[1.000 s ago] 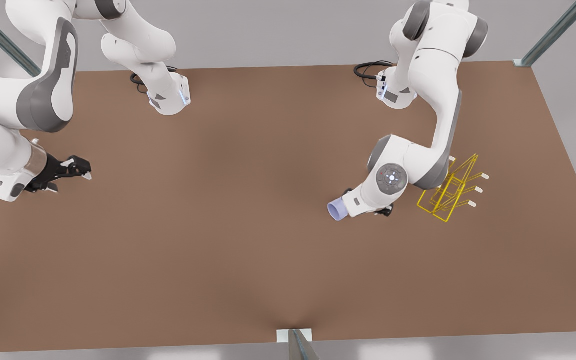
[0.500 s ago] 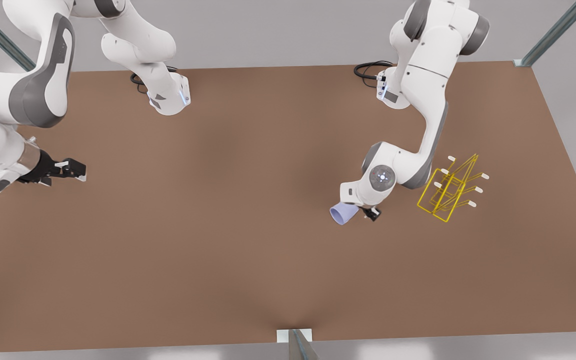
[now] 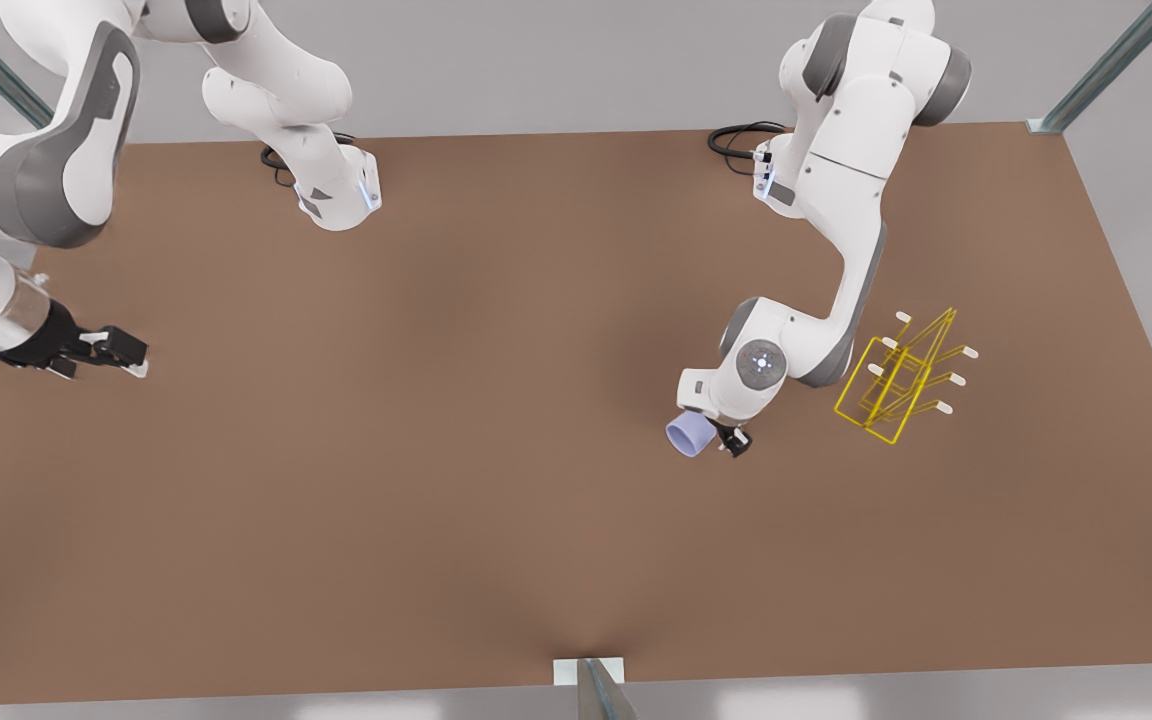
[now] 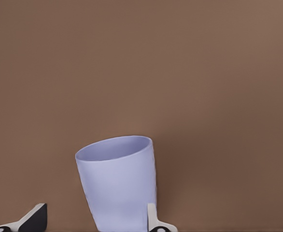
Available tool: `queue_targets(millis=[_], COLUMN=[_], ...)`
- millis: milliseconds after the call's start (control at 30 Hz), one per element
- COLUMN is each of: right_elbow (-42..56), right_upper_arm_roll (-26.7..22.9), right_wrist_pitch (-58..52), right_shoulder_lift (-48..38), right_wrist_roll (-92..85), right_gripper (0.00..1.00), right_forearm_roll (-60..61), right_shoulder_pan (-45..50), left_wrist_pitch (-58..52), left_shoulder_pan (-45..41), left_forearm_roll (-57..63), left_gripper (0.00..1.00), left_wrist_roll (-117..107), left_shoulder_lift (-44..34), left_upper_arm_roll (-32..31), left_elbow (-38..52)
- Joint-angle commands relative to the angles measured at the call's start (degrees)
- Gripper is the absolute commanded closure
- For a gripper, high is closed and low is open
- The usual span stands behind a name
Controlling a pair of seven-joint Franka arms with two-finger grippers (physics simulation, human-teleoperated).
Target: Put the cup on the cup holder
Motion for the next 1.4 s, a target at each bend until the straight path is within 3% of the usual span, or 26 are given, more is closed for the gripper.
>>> queue_targets(millis=[0,533,833,1167,1367], right_elbow=[0.71,2.56,2.56,2.56,2.56], right_upper_arm_roll=[-0.85,-2.17,-2.17,-2.17,-2.17], right_wrist_pitch=[-0.65,-0.65,-0.57,-0.57,-0.57], right_shoulder_lift=[-0.12,-0.30,-0.21,-0.21,-0.21], right_wrist_roll=[4.49,4.49,4.49,4.49,4.49], right_gripper=[0.00,0.00,0.00,0.00,0.00], right_forearm_roll=[0.45,0.54,0.54,0.54,0.54], right_shoulder_pan=[0.05,-0.66,-0.66,-0.66,-0.66], left_wrist_pitch=[1.05,2.19,2.72,2.10,-11.78], left_shoulder_pan=[0.04,0.04,0.04,0.04,-0.23], left_forearm_roll=[-0.01,-3.09,-5.99,-5.99,-5.20], left_gripper=[0.00,0.00,0.13,0.16,0.18], left_wrist_roll=[7.64,7.38,7.38,7.38,7.29], left_shoulder_lift=[0.10,3.35,4.84,4.49,-5.87], left_upper_arm_roll=[0.08,0.17,0.17,0.17,1.49], left_elbow=[-0.45,-1.06,-0.98,-0.98,1.13])
